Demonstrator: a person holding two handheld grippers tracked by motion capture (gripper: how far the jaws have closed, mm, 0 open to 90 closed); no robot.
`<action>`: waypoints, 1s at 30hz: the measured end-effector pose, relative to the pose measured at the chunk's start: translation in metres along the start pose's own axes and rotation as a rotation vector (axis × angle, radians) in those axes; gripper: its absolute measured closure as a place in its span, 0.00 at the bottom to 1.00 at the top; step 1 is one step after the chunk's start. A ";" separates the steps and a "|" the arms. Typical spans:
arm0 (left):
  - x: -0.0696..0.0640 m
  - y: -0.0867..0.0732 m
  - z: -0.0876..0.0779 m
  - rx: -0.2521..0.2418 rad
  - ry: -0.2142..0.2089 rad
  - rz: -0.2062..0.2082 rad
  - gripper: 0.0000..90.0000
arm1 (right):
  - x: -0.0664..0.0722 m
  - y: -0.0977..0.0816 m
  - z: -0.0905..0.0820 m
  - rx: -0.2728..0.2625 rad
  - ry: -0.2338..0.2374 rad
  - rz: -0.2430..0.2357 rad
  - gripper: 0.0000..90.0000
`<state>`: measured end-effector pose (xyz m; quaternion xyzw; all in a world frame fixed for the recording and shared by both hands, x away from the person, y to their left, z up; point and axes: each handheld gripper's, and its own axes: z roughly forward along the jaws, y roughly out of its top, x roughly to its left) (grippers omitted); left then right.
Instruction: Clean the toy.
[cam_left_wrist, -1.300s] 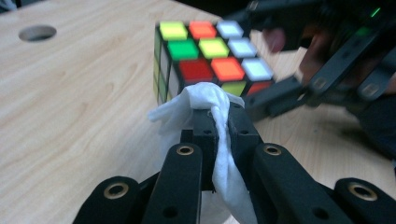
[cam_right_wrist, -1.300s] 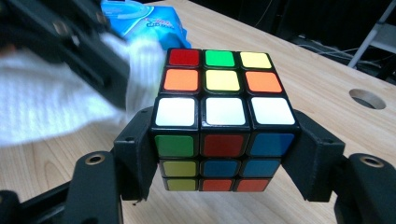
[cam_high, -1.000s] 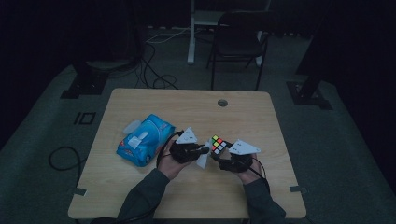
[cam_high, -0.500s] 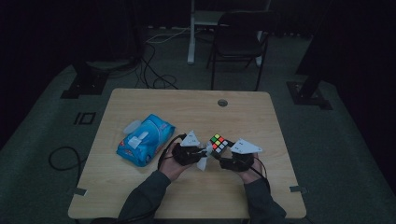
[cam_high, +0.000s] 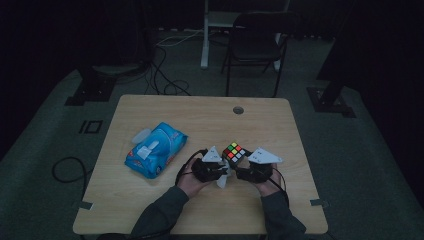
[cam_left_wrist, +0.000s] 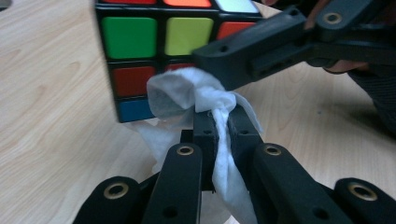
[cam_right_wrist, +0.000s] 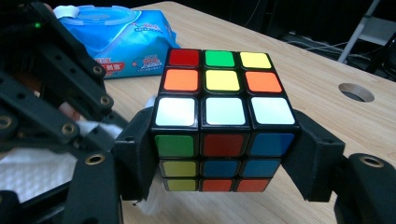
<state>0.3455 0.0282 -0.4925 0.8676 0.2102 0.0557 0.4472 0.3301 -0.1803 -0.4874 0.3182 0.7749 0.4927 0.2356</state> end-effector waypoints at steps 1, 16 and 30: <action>0.000 0.000 0.000 0.000 0.000 0.000 0.96 | 0.000 0.000 0.000 0.000 0.000 0.000 0.38; -0.006 0.001 0.003 0.006 -0.011 0.023 0.96 | -0.002 0.001 -0.003 -0.011 0.009 0.006 0.38; 0.021 0.003 -0.031 -0.072 0.064 -0.034 0.96 | 0.000 0.000 -0.001 0.003 0.026 -0.011 0.39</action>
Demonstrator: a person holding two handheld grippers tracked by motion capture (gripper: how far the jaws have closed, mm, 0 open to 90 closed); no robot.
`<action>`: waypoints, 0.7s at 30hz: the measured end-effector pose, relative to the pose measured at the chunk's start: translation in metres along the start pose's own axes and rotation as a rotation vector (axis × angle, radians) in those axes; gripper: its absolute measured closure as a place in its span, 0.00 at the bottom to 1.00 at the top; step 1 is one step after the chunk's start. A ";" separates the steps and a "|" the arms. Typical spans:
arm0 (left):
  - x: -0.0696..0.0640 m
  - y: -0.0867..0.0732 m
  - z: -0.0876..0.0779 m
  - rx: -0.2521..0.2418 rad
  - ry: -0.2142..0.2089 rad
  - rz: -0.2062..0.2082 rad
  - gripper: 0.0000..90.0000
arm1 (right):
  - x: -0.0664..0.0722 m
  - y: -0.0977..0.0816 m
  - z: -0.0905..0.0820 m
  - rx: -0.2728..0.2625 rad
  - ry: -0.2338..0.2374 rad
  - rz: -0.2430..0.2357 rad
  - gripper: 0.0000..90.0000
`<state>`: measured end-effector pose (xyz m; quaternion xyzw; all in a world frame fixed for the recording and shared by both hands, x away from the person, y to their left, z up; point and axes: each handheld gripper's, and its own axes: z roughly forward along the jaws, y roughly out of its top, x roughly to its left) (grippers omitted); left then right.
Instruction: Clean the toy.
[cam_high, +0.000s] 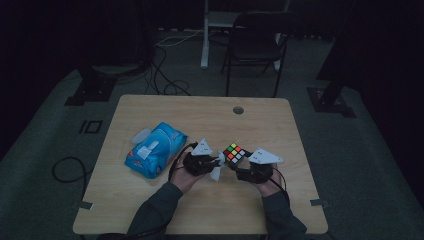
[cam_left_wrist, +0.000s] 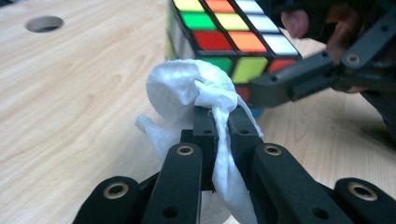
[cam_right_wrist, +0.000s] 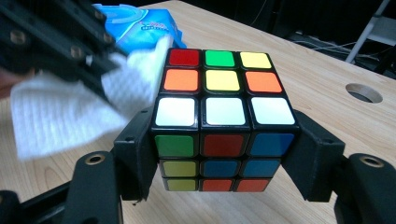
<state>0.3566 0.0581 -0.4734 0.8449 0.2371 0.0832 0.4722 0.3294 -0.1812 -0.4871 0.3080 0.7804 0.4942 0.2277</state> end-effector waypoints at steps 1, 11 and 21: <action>0.001 0.001 -0.002 -0.005 0.003 -0.001 0.96 | 0.000 0.000 0.000 0.003 0.002 0.000 0.39; 0.011 0.013 -0.018 -0.048 0.023 -0.008 0.96 | 0.007 -0.002 0.005 0.024 0.023 -0.024 0.39; 0.016 0.025 -0.022 -0.071 0.020 -0.008 0.96 | 0.017 -0.003 0.011 0.034 0.063 -0.058 0.38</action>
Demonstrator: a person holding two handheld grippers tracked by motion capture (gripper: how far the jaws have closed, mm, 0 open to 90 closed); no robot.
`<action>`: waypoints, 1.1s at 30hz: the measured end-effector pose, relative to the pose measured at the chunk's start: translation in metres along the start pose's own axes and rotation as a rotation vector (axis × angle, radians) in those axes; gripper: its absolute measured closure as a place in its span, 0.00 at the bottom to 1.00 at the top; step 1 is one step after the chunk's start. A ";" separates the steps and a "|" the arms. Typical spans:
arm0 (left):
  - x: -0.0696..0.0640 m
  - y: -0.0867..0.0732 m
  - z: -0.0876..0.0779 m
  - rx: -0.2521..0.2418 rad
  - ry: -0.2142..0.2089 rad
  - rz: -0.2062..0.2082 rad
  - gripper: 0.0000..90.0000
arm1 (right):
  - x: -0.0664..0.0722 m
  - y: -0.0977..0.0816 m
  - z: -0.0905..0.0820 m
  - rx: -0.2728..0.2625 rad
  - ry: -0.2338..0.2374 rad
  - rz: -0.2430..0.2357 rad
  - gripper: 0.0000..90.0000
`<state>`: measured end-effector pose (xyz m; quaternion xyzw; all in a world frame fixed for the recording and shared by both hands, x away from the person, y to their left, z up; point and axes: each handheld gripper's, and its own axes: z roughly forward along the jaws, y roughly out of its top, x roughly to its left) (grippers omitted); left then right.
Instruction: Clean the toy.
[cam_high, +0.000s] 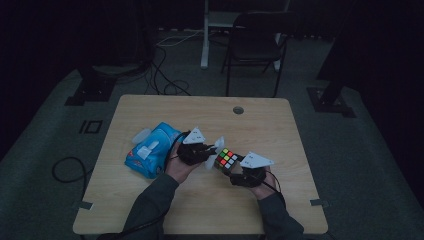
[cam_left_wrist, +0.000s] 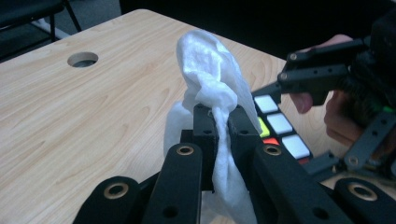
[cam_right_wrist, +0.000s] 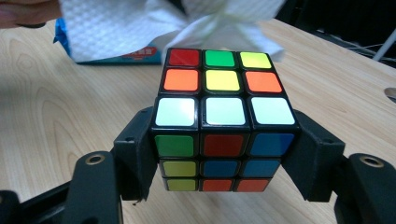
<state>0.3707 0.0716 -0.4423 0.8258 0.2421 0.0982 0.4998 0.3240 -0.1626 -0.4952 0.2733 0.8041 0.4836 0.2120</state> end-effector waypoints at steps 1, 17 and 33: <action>0.000 0.001 0.001 -0.003 -0.002 -0.002 0.96 | 0.001 0.000 0.001 0.002 0.004 -0.001 0.38; 0.006 0.012 0.010 0.007 -0.033 -0.004 0.96 | 0.011 0.000 0.007 0.012 0.036 -0.022 0.38; 0.006 0.023 0.022 0.006 -0.078 -0.006 0.96 | 0.020 0.000 0.014 0.018 0.060 -0.053 0.38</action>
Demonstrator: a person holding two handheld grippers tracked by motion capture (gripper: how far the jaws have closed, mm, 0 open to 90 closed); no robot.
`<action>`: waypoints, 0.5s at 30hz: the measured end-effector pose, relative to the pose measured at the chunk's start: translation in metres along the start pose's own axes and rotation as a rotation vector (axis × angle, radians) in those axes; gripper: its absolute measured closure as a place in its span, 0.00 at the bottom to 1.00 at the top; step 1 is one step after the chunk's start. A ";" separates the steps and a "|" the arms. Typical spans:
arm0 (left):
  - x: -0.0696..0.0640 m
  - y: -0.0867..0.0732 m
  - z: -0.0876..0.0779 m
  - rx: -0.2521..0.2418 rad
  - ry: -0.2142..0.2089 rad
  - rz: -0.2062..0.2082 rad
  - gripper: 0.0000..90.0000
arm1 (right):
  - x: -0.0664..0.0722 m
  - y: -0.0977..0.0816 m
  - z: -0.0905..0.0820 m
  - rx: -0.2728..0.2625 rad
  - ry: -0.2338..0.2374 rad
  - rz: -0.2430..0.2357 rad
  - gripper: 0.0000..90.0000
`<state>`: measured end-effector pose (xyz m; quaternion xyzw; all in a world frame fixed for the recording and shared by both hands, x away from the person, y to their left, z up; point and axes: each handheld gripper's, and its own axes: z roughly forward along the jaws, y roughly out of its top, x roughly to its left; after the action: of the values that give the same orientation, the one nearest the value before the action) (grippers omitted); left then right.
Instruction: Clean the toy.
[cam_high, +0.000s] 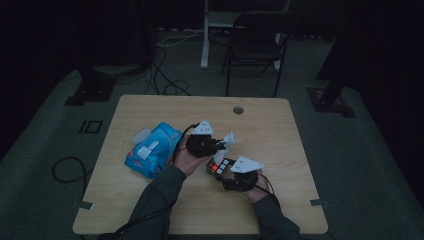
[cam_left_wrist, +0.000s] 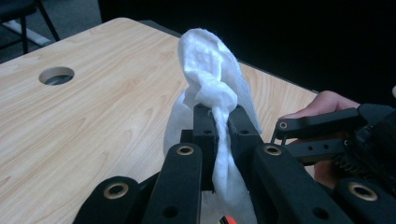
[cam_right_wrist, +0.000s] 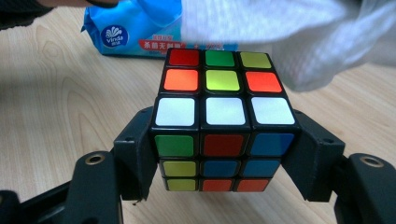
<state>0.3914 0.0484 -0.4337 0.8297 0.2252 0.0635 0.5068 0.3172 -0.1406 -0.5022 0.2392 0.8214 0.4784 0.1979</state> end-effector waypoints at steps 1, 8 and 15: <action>0.001 0.000 0.001 0.002 -0.003 -0.002 0.96 | 0.000 0.001 -0.001 -0.006 -0.004 -0.002 0.38; 0.009 -0.007 0.006 0.030 -0.001 -0.022 0.96 | -0.004 0.003 -0.008 -0.022 -0.015 -0.006 0.38; 0.015 -0.012 0.009 0.036 -0.015 -0.042 0.96 | -0.003 0.003 -0.010 -0.026 -0.014 -0.017 0.38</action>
<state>0.4039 0.0520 -0.4500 0.8342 0.2399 0.0425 0.4947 0.3150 -0.1476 -0.4947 0.2331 0.8157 0.4858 0.2107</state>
